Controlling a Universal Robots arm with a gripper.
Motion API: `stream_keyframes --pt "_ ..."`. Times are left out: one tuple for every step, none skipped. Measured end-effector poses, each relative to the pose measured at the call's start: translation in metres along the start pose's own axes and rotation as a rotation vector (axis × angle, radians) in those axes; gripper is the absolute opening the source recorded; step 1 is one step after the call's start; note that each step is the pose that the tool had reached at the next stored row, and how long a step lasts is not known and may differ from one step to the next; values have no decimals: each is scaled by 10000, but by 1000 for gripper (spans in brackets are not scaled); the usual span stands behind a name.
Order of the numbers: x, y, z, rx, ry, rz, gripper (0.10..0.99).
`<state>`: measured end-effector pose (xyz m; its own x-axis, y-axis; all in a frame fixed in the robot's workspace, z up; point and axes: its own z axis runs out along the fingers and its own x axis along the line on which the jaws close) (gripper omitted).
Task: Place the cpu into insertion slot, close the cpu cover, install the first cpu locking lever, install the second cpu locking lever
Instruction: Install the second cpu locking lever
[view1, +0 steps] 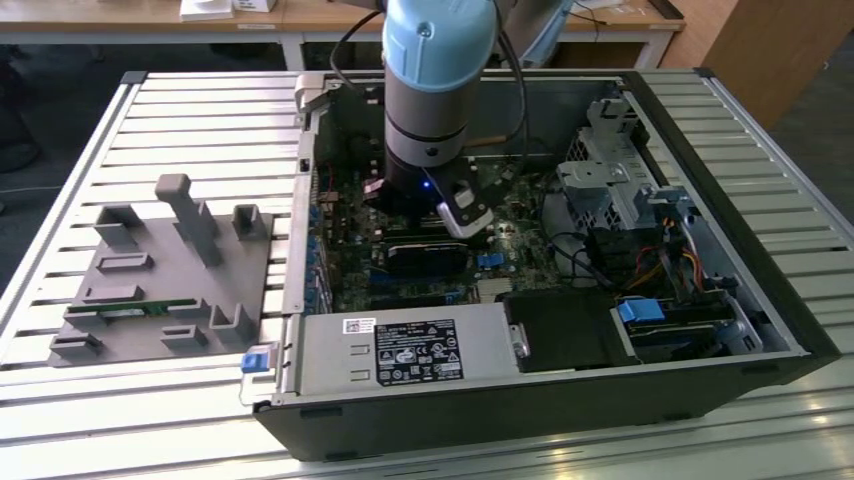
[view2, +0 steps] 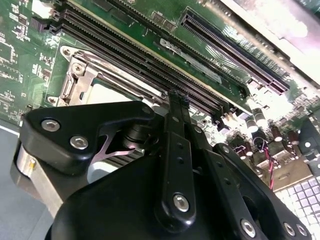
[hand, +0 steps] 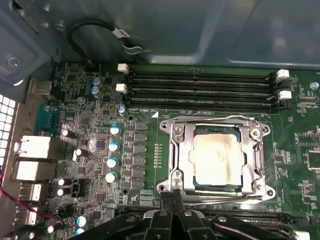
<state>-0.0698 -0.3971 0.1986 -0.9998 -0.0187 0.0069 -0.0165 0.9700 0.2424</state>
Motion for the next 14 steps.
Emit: stream_keyframes --pt "0 -2 9 -34 -1 -1 122" --pt "0 -5 16 -68 -1 -1 122" --pt "0 -7 22 -102 -2 -1 122" --pt "0 -8 28 -134 -2 -1 122" --pt "0 -9 33 -163 -3 -1 122" --pt "0 -10 37 -189 -3 -1 122" --pt "1 -12 39 -213 -2 -1 122" --pt "1 -12 42 -246 -3 -2 122" --pt "1 -12 44 -287 -5 -2 122" --pt "2 -12 43 -313 -5 -3 122" --pt "2 -11 43 -329 -5 -3 122" --pt "2 -11 44 -341 -8 -3 122" --pt "2 -10 44 -347 -8 -4 122" --pt "2 -10 36 -343 -7 -4 122"
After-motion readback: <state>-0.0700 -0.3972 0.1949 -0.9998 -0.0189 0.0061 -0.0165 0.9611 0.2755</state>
